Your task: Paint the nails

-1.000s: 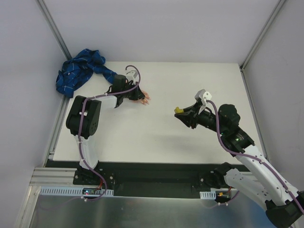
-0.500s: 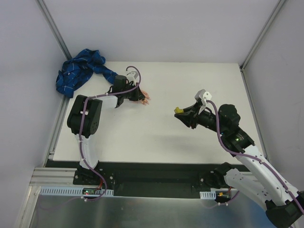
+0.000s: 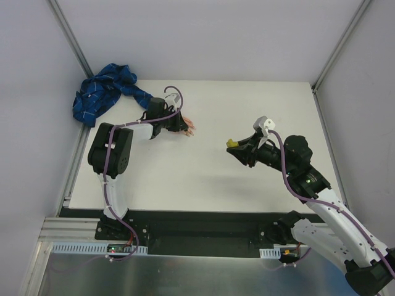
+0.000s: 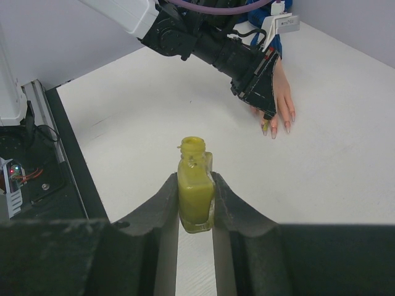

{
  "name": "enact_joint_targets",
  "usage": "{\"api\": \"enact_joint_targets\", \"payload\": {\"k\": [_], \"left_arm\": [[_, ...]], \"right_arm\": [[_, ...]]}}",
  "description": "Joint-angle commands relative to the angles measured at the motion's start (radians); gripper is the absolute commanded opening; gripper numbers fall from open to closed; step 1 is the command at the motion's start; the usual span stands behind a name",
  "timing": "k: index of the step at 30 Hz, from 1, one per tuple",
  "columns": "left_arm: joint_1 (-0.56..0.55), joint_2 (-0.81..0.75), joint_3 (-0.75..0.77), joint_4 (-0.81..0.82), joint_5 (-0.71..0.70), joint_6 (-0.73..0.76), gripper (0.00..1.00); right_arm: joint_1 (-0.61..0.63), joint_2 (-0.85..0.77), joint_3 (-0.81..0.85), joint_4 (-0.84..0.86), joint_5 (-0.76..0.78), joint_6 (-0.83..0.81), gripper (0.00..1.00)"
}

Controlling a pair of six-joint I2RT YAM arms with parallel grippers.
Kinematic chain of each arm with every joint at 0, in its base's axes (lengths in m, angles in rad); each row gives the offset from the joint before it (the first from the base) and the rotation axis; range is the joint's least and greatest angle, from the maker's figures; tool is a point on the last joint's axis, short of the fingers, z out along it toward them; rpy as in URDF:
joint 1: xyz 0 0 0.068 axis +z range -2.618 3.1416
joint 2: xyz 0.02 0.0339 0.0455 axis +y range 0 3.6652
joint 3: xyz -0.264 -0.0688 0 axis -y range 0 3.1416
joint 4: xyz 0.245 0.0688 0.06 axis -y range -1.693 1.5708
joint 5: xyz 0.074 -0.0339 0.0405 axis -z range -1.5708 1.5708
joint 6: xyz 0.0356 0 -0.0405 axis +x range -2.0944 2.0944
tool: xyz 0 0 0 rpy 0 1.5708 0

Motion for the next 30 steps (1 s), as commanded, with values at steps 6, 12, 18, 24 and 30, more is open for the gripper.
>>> {"api": "enact_joint_targets", "payload": {"k": [6, 12, 18, 24, 30], "left_arm": [[-0.009, -0.007, 0.019, 0.019, -0.003, 0.003, 0.00], [-0.009, -0.016, 0.001, 0.041, 0.015, 0.006, 0.00], [-0.012, -0.011, 0.001, 0.041, 0.021, 0.004, 0.00], [-0.019, -0.011, 0.001, 0.042, 0.024, -0.007, 0.00], [-0.025, -0.011, -0.004, 0.053, 0.021, -0.013, 0.00]], "right_arm": [[-0.007, -0.021, 0.004, 0.064, -0.027, 0.013, 0.00], [-0.007, -0.017, 0.003, 0.070, -0.032, 0.016, 0.00], [-0.005, -0.018, 0.001, 0.070, -0.035, 0.017, 0.00], [-0.007, -0.028, 0.000, 0.068, -0.035, 0.019, 0.00], [-0.007, -0.031, -0.002, 0.070, -0.038, 0.021, 0.00]]}}
